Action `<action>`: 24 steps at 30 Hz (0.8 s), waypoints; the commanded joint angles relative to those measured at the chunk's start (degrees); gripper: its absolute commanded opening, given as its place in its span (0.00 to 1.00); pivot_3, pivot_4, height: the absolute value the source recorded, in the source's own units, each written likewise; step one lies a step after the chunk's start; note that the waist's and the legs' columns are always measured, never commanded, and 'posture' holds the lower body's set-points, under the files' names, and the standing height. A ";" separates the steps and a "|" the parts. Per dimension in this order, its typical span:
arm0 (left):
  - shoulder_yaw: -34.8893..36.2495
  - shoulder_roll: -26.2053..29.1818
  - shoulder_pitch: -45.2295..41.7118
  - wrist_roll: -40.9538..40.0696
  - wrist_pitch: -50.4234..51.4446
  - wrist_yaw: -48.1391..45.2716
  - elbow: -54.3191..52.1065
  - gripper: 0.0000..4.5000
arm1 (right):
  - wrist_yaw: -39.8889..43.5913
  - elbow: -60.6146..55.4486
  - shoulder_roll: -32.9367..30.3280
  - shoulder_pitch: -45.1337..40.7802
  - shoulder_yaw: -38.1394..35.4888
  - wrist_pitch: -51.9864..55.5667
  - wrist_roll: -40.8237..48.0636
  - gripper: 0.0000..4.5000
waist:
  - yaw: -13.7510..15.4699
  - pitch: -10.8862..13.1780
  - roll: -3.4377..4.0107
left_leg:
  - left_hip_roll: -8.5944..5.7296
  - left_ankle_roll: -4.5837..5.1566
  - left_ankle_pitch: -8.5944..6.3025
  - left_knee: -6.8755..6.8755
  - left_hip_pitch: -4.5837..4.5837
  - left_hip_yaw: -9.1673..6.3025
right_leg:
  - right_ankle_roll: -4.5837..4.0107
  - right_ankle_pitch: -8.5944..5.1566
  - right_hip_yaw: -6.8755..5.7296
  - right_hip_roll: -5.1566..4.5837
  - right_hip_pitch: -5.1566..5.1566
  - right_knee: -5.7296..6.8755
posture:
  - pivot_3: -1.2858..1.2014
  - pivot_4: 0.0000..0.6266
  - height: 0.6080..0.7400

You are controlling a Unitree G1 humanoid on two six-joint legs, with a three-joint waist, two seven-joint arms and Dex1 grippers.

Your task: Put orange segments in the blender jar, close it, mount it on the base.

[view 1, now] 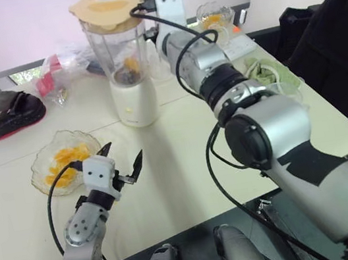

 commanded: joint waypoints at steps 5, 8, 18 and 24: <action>-0.17 0.40 -0.39 0.51 -0.55 -0.18 -1.48 0.99 | 0.05 -1.43 0.71 0.47 1.23 -0.17 -1.20 0.22 | -0.01 -0.02 -0.02 | 0.00 0.00 0.00 0.03 0.02 0.00 | 0.00 0.00 0.00 0.00 0.02 0.01 | 0.52 0.24 1.00; -0.53 0.08 -0.65 0.81 -0.79 -0.10 -1.05 0.99 | 1.52 -1.30 0.74 0.88 2.24 0.06 -2.00 0.22 | -0.04 -0.02 -0.01 | 0.00 0.00 0.00 0.03 0.03 0.00 | 0.00 0.00 0.00 0.00 0.04 0.01 | 0.52 0.24 1.00; -1.25 -0.13 -1.54 0.82 -2.05 -0.58 0.88 1.00 | 2.15 -1.98 0.08 3.66 4.50 0.52 -4.33 0.99 | -0.19 -0.04 -0.02 | 0.01 0.00 0.00 0.04 0.04 0.00 | 0.00 0.00 0.00 0.02 0.02 0.02 | 0.52 0.24 1.00; -1.01 0.32 -2.05 -0.21 -1.82 -1.57 0.53 1.00 | 10.65 -12.66 -1.11 16.14 6.99 -0.98 -4.12 0.99 | -0.06 -0.13 -0.09 | 0.00 -0.01 0.01 0.06 0.05 0.00 | 0.00 0.00 0.00 0.01 0.06 0.02 | 0.52 0.24 1.00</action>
